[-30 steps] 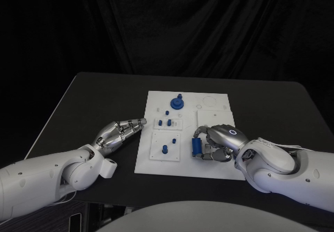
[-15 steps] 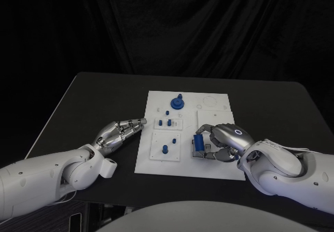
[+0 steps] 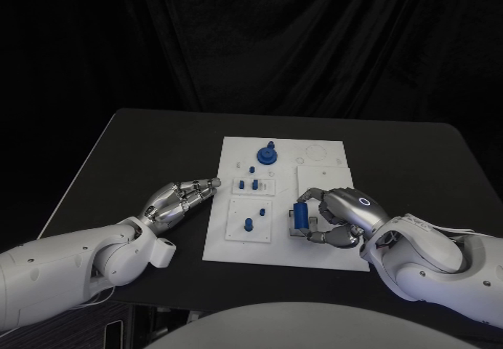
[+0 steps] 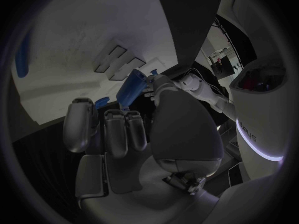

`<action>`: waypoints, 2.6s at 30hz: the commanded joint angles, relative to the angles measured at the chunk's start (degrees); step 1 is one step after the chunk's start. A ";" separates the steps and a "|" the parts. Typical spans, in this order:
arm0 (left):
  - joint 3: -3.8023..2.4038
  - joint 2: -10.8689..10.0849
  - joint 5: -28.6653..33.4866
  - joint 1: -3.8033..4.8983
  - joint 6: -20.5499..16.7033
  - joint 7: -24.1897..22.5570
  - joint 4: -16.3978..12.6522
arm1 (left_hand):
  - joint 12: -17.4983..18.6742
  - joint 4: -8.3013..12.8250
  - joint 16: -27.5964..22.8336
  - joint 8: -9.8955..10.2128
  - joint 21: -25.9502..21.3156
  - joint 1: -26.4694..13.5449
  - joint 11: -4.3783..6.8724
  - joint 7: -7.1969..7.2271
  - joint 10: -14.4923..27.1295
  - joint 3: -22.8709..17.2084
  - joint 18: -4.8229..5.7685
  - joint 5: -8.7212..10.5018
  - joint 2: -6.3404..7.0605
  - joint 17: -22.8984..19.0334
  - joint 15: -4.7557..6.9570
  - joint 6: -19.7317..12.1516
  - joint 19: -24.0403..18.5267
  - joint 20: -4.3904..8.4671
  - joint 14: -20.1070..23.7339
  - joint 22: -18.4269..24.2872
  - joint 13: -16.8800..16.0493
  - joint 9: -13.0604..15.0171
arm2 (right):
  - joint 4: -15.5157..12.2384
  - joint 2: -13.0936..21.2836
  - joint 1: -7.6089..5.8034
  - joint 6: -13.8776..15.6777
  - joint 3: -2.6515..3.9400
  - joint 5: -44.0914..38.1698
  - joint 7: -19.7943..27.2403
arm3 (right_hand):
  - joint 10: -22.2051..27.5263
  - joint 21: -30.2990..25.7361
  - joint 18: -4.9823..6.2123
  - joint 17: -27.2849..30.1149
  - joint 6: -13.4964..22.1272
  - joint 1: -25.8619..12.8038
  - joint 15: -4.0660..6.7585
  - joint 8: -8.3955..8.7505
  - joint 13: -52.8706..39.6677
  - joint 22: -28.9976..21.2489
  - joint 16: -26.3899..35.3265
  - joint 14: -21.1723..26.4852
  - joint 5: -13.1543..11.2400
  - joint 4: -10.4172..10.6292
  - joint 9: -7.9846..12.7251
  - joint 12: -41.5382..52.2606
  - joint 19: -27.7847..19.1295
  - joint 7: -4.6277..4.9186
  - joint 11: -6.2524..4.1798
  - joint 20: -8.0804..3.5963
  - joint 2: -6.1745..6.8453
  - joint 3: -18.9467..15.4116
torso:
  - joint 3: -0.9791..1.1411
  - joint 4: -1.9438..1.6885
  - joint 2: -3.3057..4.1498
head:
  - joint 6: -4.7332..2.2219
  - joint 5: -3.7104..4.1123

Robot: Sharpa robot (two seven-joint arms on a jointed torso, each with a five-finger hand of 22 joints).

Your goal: Assemble the parts on the task board

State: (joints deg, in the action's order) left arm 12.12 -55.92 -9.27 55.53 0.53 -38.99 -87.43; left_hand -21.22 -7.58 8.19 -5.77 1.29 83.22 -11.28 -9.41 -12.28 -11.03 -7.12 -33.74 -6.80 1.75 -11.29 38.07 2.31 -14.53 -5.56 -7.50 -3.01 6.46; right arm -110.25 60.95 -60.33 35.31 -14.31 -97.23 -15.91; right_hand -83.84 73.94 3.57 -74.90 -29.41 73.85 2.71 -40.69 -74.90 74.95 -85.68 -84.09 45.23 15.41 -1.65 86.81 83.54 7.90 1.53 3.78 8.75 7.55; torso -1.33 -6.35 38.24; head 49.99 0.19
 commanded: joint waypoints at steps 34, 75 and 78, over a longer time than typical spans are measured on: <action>-0.03 0.53 0.25 -0.04 1.08 -8.81 0.24 | 0.18 0.02 0.64 0.42 0.01 -0.30 -0.13 -0.14 0.33 -0.63 -0.37 0.22 -0.15 0.15 -0.42 -0.46 0.07 -0.70 -0.36 -0.08 0.06 -0.11 | 2.47 -2.26 0.77 -6.66 0.01 1.44 -4.22 | 7.01 -5.90 1.16 -5.45 4.51 -0.82 -0.07 10.49 1.46 8.79 2.24 -2.71 -11.34 1.46 -3.23 -5.33 -2.21 -1.32 -0.53 -0.07 0.06 -0.78 | -0.02 -0.04 0.02 | 0.01 -0.12; -0.03 0.84 0.25 -0.06 1.49 -8.42 0.78 | 0.32 -0.01 0.60 0.48 0.00 -0.37 -0.23 -0.22 0.44 -0.75 -0.44 0.33 -0.21 0.12 -0.49 -0.71 0.06 -0.82 -0.33 -0.03 0.08 -0.16 | 1.79 -2.12 0.79 -3.78 0.02 1.44 -5.51 | 7.88 -9.94 1.70 -3.83 2.37 2.22 -0.56 10.29 1.97 7.98 3.43 -1.89 -24.14 1.49 -4.43 -5.78 -3.44 -0.61 0.12 0.10 0.72 -4.68 | 0.00 -0.03 0.01 | 0.01 -0.10; -0.03 0.88 0.25 -0.06 1.59 -8.32 0.80 | 0.32 -0.01 0.60 0.48 0.00 -0.37 -0.23 -0.22 0.44 -0.75 -0.44 0.33 -0.21 0.12 -0.49 -0.71 0.06 -0.82 -0.33 -0.03 0.08 -0.16 | 1.95 -2.22 0.79 -4.59 0.02 1.44 -6.37 | 7.81 -9.99 1.72 -3.95 2.16 2.29 -0.79 8.39 1.52 7.98 3.31 -1.92 -24.59 1.46 -4.93 -5.37 -3.44 -0.31 0.41 0.36 0.48 -4.49 | -0.01 -0.03 0.00 | 0.01 -0.16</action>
State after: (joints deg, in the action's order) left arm 12.11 -55.16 -9.27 55.53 1.36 -39.06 -86.57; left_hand -21.23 -7.59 8.64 -5.54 1.30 83.22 -11.48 -9.61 -12.07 -11.34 -7.10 -33.74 -6.80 1.83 -11.47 37.88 2.30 -14.94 -5.75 -7.57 -3.02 6.35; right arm -108.29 58.75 -59.70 31.22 -14.30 -95.65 -19.87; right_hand -75.86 64.27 4.49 -74.94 -26.98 76.15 2.24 -32.10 -73.32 74.95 -82.31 -84.02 20.91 16.99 -6.54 81.20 80.15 7.54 1.54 3.69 9.92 2.79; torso -1.33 -6.37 38.24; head 49.99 0.10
